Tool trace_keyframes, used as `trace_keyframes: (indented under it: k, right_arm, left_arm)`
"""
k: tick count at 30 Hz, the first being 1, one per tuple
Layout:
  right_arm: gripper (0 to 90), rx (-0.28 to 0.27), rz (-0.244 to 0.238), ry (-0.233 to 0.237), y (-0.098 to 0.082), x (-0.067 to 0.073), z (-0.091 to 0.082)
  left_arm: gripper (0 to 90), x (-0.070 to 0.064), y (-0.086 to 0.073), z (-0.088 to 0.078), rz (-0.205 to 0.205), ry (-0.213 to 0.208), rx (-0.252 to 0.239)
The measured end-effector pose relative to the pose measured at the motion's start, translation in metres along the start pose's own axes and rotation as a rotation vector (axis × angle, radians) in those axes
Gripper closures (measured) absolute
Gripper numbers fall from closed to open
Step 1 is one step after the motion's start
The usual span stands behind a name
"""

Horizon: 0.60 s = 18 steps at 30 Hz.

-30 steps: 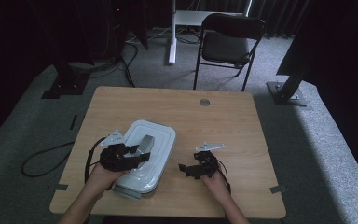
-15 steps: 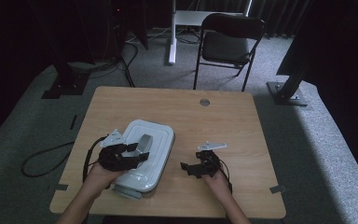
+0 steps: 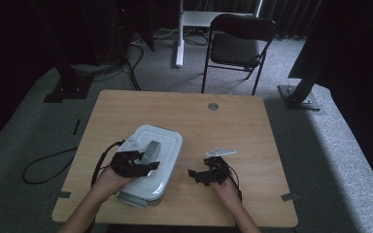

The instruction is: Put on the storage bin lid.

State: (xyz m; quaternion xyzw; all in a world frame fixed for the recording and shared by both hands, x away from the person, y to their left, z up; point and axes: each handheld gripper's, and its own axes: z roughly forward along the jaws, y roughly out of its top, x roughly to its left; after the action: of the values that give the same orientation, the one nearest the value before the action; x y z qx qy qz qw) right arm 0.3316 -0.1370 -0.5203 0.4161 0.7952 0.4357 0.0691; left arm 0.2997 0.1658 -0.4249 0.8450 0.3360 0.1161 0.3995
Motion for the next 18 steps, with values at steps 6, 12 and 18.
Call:
trace_keyframes:
  k: [6,12,18]
  right_arm:
    - [12.4,-0.005,0.003,0.003,0.0,0.0,-0.001]
    - [12.4,-0.007,0.002,0.004,0.001,0.0,-0.002]
    - [12.4,-0.01,0.01,0.002,0.001,-0.003,-0.003]
  left_arm:
    - [52.0,-0.003,0.0,0.002,0.015,0.023,-0.001]
    - [30.7,-0.002,0.002,-0.005,-0.006,-0.002,-0.03]
    - [14.3,0.002,0.008,-0.017,-0.01,0.034,-0.061]
